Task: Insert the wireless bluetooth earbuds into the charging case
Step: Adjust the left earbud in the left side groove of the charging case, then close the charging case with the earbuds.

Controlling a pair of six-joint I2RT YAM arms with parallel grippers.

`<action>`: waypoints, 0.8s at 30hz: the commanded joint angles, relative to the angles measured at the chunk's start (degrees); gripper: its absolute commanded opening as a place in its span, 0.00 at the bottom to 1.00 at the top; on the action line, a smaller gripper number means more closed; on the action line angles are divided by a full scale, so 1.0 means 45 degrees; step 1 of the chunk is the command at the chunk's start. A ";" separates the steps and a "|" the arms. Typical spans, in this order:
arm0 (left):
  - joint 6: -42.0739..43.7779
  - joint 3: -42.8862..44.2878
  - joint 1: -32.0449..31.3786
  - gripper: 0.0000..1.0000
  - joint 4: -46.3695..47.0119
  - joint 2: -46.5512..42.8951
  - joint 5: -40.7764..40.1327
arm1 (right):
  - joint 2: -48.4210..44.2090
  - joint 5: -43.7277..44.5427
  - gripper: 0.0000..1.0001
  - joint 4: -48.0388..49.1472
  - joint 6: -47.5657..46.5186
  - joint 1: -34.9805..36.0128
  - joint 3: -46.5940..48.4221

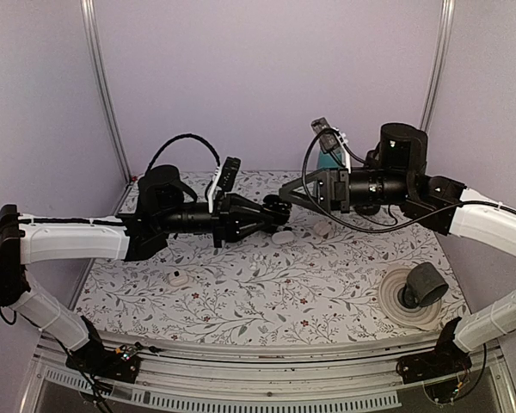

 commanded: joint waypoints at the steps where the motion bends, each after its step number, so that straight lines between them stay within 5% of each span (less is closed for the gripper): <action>1: -0.0161 0.0331 0.0111 0.00 0.0392 0.0006 0.0272 | -0.0785 0.2698 0.83 -0.0511 -0.0469 -0.0028 -0.0221; 11: -0.0530 0.0480 0.0126 0.00 0.0822 0.0189 0.0922 | 0.0232 0.0917 0.89 -0.0411 -0.0265 -0.0231 0.0009; 24: -0.1119 0.0679 0.0321 0.00 0.0845 0.0560 0.0678 | -0.0453 -0.0133 0.63 -0.0099 -0.0974 0.0092 -0.0155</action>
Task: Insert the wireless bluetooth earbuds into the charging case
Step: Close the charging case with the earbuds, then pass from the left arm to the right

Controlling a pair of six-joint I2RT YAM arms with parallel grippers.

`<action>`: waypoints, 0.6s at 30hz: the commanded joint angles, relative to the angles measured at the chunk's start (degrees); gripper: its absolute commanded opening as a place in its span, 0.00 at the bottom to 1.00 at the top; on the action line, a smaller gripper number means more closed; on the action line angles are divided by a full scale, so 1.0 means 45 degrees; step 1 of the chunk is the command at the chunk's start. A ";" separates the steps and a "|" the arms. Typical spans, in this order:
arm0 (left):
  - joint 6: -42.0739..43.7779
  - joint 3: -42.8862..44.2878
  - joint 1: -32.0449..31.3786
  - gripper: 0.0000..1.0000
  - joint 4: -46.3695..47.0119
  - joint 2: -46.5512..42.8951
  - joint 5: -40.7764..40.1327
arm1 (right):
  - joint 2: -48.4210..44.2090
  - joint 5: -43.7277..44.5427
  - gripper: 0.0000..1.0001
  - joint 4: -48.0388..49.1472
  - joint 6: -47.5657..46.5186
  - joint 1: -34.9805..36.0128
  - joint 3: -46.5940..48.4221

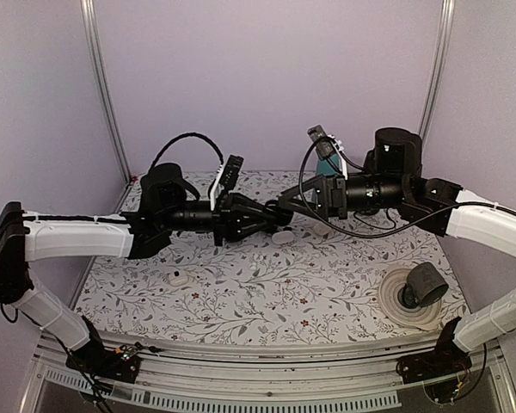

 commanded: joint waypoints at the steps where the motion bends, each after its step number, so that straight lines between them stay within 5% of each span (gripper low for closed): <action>1: -0.0410 0.0392 0.0291 0.00 0.0520 0.0209 0.0030 | -0.0596 -0.0012 0.63 0.0065 -0.0471 0.0089 0.0063; 9: -0.0707 0.0325 0.0309 0.00 0.0974 0.0200 0.0586 | -0.0514 0.3199 0.63 -0.1018 -0.0497 0.0084 -0.0108; 18: -0.1689 0.0372 0.0365 0.00 0.1651 0.0308 0.0994 | -0.0016 0.1654 0.53 0.0321 -0.0538 0.0281 -0.0651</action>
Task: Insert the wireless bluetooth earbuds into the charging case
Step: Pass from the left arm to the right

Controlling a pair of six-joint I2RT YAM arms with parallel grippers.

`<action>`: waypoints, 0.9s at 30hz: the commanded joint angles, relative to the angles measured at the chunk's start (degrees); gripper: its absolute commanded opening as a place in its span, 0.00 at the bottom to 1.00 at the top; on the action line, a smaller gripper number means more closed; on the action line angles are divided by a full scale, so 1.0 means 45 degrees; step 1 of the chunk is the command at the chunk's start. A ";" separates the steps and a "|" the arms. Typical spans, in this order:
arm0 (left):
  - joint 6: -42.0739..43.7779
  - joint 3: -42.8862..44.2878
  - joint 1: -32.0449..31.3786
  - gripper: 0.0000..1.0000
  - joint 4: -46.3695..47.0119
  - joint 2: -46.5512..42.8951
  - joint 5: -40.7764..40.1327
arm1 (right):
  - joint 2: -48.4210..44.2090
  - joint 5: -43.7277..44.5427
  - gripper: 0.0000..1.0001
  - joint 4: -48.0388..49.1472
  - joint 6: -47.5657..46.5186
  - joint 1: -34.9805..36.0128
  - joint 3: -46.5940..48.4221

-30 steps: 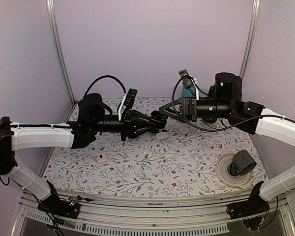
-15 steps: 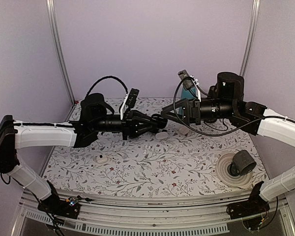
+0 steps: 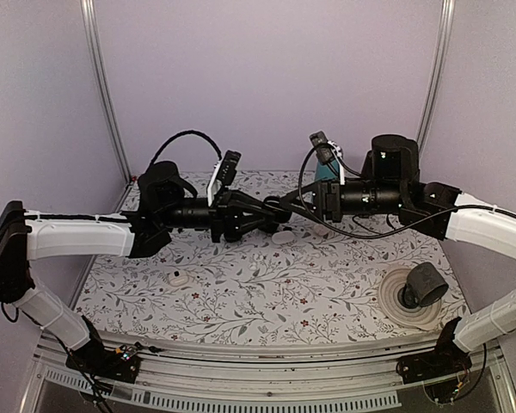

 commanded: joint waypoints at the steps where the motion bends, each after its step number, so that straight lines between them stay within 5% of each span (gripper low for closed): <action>1: -0.0697 0.0311 0.0232 0.00 0.0842 0.0185 0.0357 | 0.0113 -0.0593 0.51 0.0894 -0.0121 0.0223 -0.0314; 10: -0.1310 0.0283 0.0393 0.00 0.1290 0.0236 0.0578 | 0.0159 -0.0981 0.32 0.1367 0.0038 0.0268 -0.0500; 15: -0.1324 0.0204 0.0402 0.07 0.1294 0.0227 0.0533 | 0.0186 -0.1222 0.12 0.1540 0.0145 0.0275 -0.0544; 24: -0.0824 -0.0315 0.0469 0.69 0.0973 -0.0317 -0.0387 | -0.0072 -0.0418 0.05 0.1388 0.0304 0.0262 -0.0619; 26: -0.0531 -0.0383 0.0485 0.94 0.0675 -0.0510 -0.0625 | -0.0164 -0.0054 0.05 0.1308 0.0354 0.0183 -0.0653; 27: -0.0372 -0.0388 0.0494 0.96 0.0435 -0.0592 -0.0763 | -0.0223 0.0138 0.05 0.1283 0.0435 0.0125 -0.0695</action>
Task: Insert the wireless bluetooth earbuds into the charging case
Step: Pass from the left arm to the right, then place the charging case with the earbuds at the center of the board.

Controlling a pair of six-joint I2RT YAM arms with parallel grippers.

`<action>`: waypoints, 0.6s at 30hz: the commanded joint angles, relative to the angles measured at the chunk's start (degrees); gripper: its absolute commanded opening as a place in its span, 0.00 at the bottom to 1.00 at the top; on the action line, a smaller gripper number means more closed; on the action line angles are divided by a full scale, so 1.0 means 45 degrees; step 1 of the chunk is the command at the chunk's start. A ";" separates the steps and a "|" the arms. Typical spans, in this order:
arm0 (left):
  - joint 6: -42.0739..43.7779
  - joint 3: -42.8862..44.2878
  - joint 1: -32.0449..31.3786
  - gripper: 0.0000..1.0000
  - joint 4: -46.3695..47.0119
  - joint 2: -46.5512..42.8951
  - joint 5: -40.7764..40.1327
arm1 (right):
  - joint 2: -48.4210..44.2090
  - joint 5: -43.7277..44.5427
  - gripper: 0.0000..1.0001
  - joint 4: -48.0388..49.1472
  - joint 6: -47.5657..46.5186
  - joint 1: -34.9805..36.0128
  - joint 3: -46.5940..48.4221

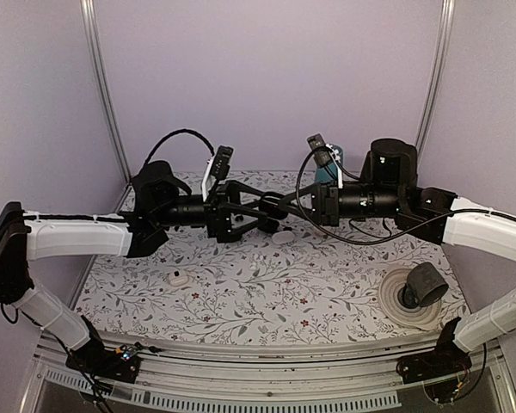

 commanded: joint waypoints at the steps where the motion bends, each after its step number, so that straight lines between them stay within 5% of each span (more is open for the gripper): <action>1: 0.0754 -0.0190 0.0133 0.96 -0.0699 -0.0661 -0.0856 | -0.0418 0.0950 0.05 0.0155 0.0277 -0.0123 -0.0280; 18: 0.0663 -0.0805 0.0780 0.96 -0.3218 -0.2035 -0.5776 | -0.0713 0.4567 0.04 -0.1871 0.2480 -0.3324 -0.2134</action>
